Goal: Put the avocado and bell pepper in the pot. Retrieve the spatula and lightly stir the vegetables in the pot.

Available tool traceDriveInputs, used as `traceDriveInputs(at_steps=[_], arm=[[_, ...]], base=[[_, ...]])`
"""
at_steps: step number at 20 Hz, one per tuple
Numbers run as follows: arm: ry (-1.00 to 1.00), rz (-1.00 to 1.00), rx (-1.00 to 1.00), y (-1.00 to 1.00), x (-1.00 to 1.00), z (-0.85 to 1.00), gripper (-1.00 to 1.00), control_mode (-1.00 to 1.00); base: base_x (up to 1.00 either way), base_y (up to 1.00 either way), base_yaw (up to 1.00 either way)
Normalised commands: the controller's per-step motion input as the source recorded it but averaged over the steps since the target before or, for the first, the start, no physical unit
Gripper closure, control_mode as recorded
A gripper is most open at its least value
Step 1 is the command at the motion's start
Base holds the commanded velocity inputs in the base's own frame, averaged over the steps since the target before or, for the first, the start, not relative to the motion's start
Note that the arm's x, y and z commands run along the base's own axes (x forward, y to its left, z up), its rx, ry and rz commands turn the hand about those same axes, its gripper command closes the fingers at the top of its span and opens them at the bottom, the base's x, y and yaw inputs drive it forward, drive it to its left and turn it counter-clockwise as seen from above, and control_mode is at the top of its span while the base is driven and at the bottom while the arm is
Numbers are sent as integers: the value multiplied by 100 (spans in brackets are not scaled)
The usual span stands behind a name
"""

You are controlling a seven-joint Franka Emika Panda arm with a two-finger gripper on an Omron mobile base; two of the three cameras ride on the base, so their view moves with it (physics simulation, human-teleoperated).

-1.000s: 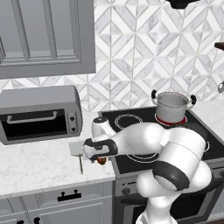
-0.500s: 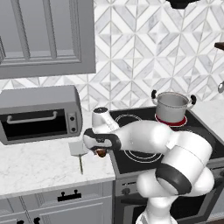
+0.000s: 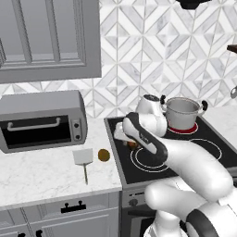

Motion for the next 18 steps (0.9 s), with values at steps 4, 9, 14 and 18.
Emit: traceDriveInputs(at_steps=[4,9,14,18], arm=[[0,-22,0,-94,46,98,100,-100],[-9,-18,-5,-80,53,75,100,-100],[-11,-18,-19,-72,52,28,100,-100],[-4,-18,-24,-86,42,0,100,-100]], base=[[0,0,0],[0,0,0],[0,0,0],[0,0,0]])
